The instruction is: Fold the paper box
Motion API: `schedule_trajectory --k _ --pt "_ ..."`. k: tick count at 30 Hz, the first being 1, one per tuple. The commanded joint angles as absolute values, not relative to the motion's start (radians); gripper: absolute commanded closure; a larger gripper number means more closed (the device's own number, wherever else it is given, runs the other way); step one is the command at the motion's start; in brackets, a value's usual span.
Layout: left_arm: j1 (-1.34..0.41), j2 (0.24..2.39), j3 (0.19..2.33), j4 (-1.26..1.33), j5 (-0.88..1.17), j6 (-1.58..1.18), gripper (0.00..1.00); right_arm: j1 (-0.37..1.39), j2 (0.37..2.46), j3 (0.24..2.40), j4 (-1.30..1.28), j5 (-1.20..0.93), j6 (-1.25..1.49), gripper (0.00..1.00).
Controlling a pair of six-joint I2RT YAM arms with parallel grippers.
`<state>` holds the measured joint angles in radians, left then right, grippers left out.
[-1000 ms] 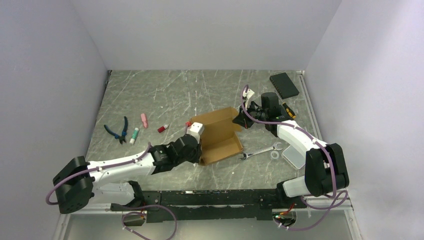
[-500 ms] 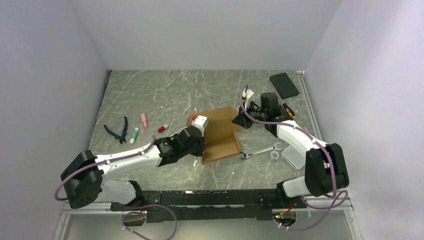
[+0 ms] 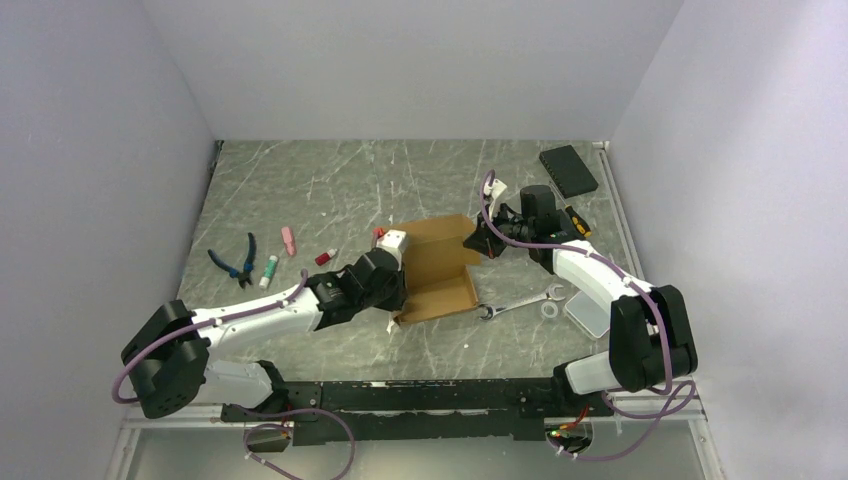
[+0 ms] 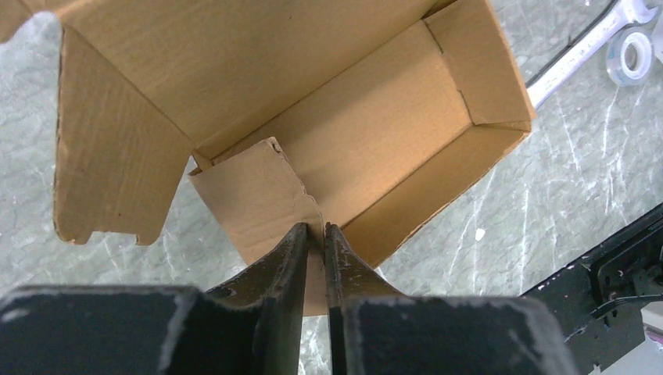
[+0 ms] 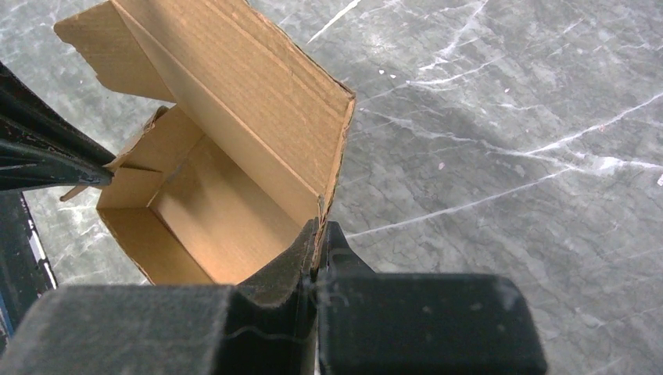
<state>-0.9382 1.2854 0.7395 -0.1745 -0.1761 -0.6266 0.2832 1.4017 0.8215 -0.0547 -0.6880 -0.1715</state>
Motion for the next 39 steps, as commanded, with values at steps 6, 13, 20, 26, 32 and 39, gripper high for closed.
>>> schedule_trajectory --k 6,13,20,26,32,39 --pt "-0.905 1.257 0.698 -0.138 -0.110 -0.660 0.76 0.291 1.406 0.856 -0.041 -0.716 -0.163 1.00" --pt "-0.888 1.222 0.674 -0.116 -0.084 -0.671 0.64 0.291 1.409 0.856 -0.042 -0.716 -0.164 1.00" --pt "-0.880 1.155 0.653 -0.120 -0.080 -0.671 0.58 0.290 1.409 0.856 -0.043 -0.715 -0.166 1.00" --pt "-0.879 1.014 0.590 -0.112 -0.099 -0.672 0.47 0.291 1.410 0.856 -0.044 -0.715 -0.168 1.00" --pt "-0.877 0.802 0.468 -0.150 -0.165 -0.727 0.42 0.291 1.411 0.857 -0.044 -0.716 -0.169 1.00" --pt "-0.873 0.559 0.306 -0.190 -0.215 -0.846 0.43 0.290 1.415 0.857 -0.046 -0.715 -0.172 1.00"
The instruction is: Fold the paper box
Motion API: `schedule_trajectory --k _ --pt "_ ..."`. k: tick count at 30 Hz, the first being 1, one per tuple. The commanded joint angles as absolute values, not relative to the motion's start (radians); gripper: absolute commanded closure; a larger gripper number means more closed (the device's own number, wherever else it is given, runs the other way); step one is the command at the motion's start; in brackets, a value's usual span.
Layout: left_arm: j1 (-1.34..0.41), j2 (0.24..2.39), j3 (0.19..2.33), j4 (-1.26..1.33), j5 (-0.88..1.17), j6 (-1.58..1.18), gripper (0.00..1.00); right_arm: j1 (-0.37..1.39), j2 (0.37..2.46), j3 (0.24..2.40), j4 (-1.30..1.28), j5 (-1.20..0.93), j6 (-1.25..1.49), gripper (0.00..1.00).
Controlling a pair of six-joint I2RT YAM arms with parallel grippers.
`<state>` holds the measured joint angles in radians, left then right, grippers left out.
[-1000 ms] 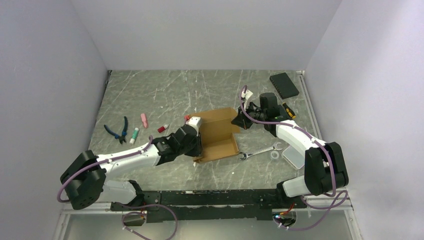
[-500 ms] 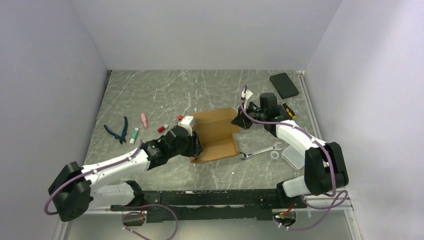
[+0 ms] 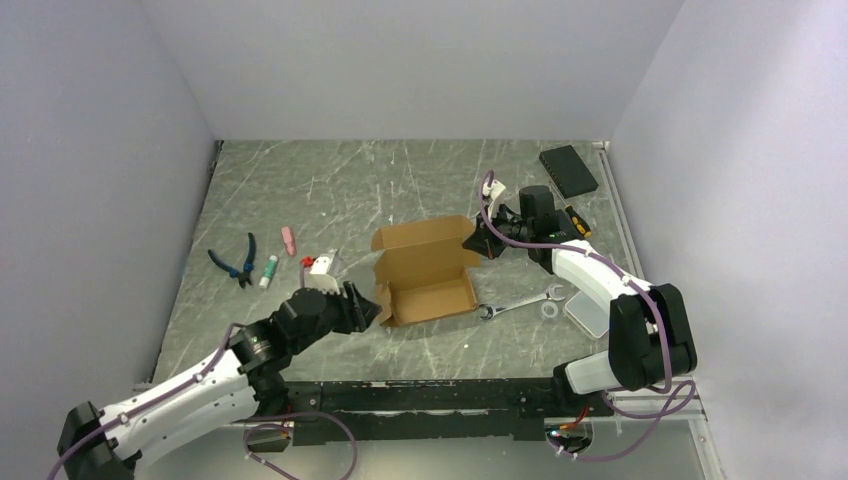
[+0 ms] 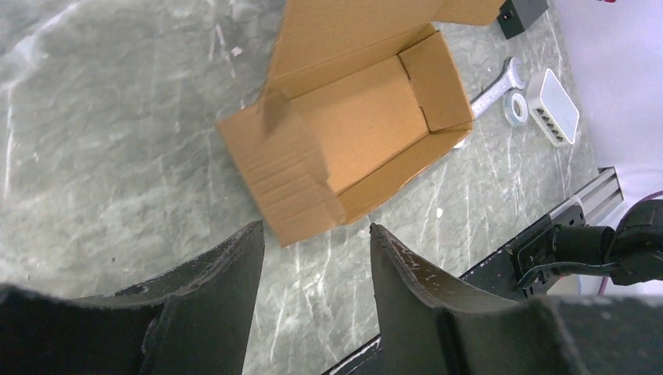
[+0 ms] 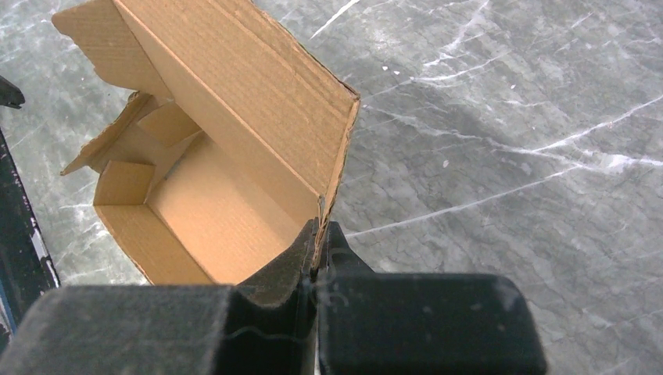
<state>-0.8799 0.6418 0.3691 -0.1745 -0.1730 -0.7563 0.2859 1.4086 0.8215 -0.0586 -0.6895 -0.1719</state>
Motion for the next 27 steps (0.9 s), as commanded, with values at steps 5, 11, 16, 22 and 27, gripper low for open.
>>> schedule_trajectory --k 5,11,16,22,27 --pt "-0.867 0.511 0.176 -0.001 -0.130 -0.889 0.29 0.290 1.418 0.857 -0.046 -0.715 -0.172 1.00" --pt "-0.832 0.638 0.113 0.209 -0.054 -0.905 0.23 0.291 1.418 0.857 -0.046 -0.713 -0.173 1.00" --pt "-0.767 0.731 0.058 0.407 -0.002 -0.959 0.24 0.291 1.415 0.858 -0.048 -0.716 -0.175 1.00" --pt "-0.714 0.807 0.061 0.484 0.051 -0.969 0.28 0.292 1.414 0.857 -0.050 -0.728 -0.179 1.00" --pt "-0.703 0.870 0.069 0.542 0.049 -0.983 0.32 0.293 1.409 0.856 -0.046 -0.732 -0.183 1.00"
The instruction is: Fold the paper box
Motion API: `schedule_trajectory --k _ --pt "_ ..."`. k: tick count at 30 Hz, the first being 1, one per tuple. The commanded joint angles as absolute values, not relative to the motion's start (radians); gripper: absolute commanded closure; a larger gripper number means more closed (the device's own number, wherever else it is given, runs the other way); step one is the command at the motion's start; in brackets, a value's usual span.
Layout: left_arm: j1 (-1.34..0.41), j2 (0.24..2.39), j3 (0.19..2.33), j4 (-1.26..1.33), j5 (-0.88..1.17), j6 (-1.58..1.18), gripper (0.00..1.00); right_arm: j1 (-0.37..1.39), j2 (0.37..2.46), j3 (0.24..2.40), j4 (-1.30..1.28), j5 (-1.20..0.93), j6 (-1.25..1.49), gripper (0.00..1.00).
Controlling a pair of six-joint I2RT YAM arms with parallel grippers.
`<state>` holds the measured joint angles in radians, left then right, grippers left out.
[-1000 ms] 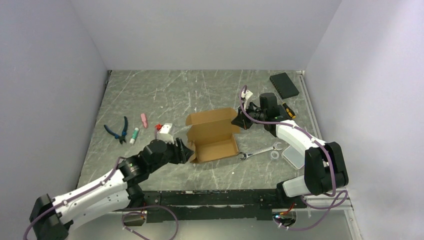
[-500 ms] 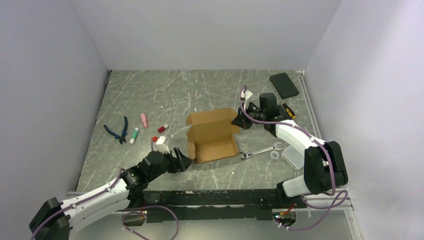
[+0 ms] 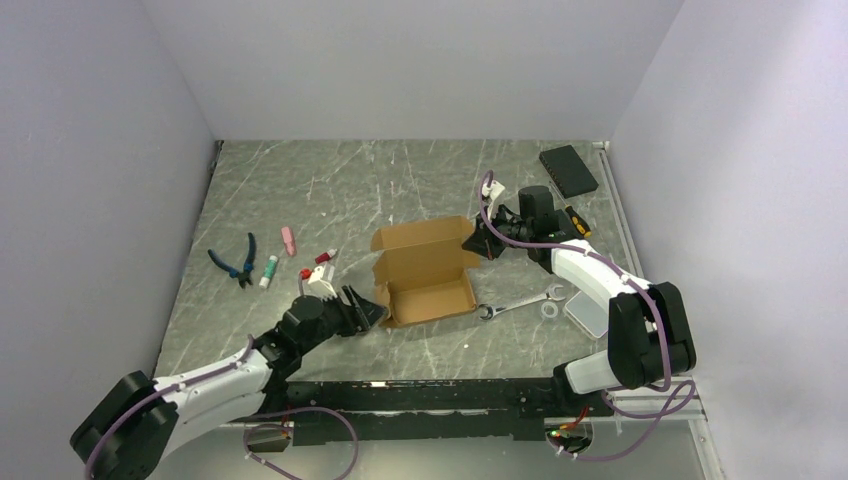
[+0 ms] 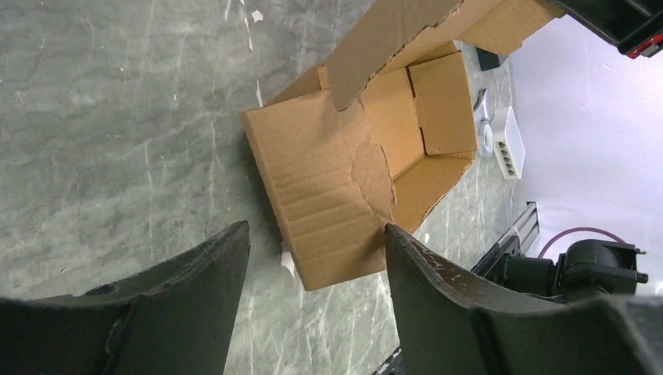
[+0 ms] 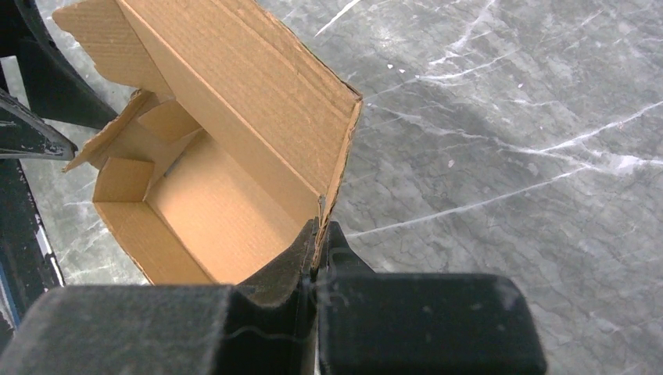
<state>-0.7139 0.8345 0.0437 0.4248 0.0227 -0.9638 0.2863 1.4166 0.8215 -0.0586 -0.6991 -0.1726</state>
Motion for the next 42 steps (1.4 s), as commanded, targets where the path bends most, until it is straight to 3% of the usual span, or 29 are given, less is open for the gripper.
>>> schedule_trajectory --k 1,4,7,17,21,36,42 --pt "-0.702 0.886 0.070 0.558 0.054 -0.985 0.33 0.293 1.406 0.856 -0.046 -0.732 -0.183 1.00" --pt "-0.697 0.933 0.074 0.605 0.069 -0.992 0.36 0.293 1.406 0.854 -0.046 -0.734 -0.183 1.00" --pt "-0.691 0.976 0.068 0.658 0.073 -1.000 0.45 0.292 1.406 0.855 -0.046 -0.736 -0.183 1.00" --pt "-0.674 1.061 0.096 0.746 0.127 -0.994 0.50 0.292 1.404 0.854 -0.045 -0.736 -0.183 1.00" --pt "-0.673 1.069 0.130 0.670 0.118 -1.015 0.64 0.293 1.404 0.854 -0.044 -0.735 -0.183 1.00" --pt "-0.673 1.111 0.280 0.357 0.102 -1.035 0.62 0.292 1.404 0.854 -0.045 -0.733 -0.183 1.00" --pt "-0.673 0.985 0.286 0.299 0.113 -0.953 0.57 0.292 1.407 0.854 -0.044 -0.735 -0.183 1.00"
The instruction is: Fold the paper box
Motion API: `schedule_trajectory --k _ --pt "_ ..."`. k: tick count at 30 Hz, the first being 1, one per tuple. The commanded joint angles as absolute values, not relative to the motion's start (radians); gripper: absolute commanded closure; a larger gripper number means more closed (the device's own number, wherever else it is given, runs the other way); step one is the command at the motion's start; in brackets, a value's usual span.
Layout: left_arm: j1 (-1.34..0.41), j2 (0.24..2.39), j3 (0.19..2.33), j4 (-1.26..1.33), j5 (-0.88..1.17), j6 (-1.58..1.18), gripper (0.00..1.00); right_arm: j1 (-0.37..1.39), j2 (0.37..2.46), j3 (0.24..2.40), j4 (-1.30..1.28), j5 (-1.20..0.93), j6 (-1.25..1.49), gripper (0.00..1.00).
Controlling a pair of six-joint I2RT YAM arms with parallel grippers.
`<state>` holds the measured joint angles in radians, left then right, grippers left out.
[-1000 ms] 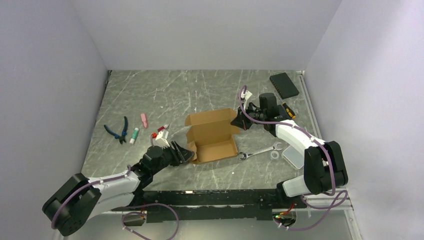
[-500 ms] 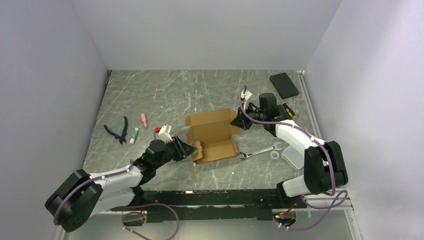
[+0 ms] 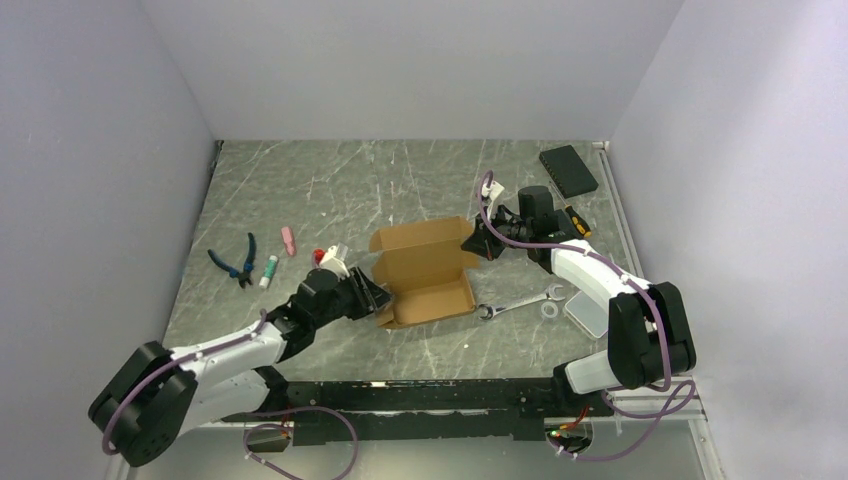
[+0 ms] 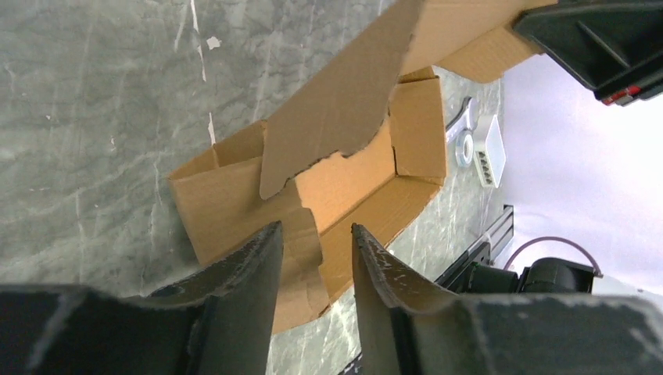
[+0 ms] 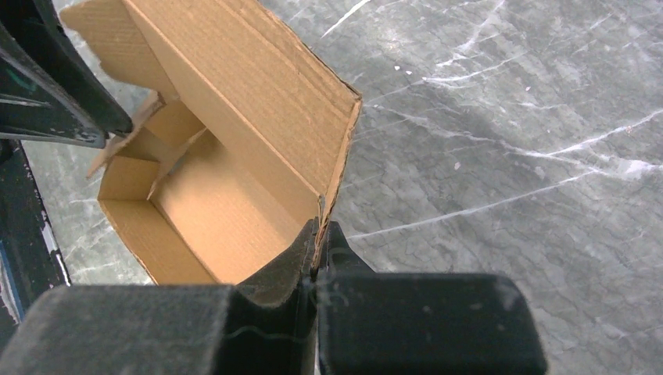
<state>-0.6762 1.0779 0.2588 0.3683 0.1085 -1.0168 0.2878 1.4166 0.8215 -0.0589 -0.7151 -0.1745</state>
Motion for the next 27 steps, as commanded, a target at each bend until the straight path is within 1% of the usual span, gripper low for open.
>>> schedule_trajectory --k 1,8,12,15,18,20,22,27 --pt "-0.673 0.945 0.286 0.269 0.103 -0.940 0.54 0.292 1.408 0.854 -0.045 -0.735 -0.183 1.00" --pt "-0.673 0.614 0.179 0.152 0.042 -0.901 0.30 0.292 1.409 0.854 -0.045 -0.735 -0.184 1.00" --pt "-0.672 0.500 0.116 0.069 0.025 -0.931 0.28 0.293 1.410 0.854 -0.045 -0.734 -0.184 1.00" --pt "-0.672 0.464 0.066 0.078 0.028 -0.960 0.27 0.293 1.412 0.854 -0.045 -0.733 -0.186 1.00" --pt "-0.668 0.473 0.006 0.192 0.049 -0.997 0.27 0.294 1.413 0.853 -0.046 -0.733 -0.186 1.00" --pt "-0.666 0.511 0.002 0.231 0.054 -1.003 0.27 0.294 1.413 0.853 -0.046 -0.733 -0.186 1.00" --pt "-0.662 0.579 0.002 0.300 0.068 -1.006 0.27 0.294 1.414 0.853 -0.046 -0.733 -0.187 1.00" --pt "-0.652 0.786 -0.037 0.570 0.108 -1.026 0.25 0.294 1.414 0.854 -0.046 -0.734 -0.187 1.00"
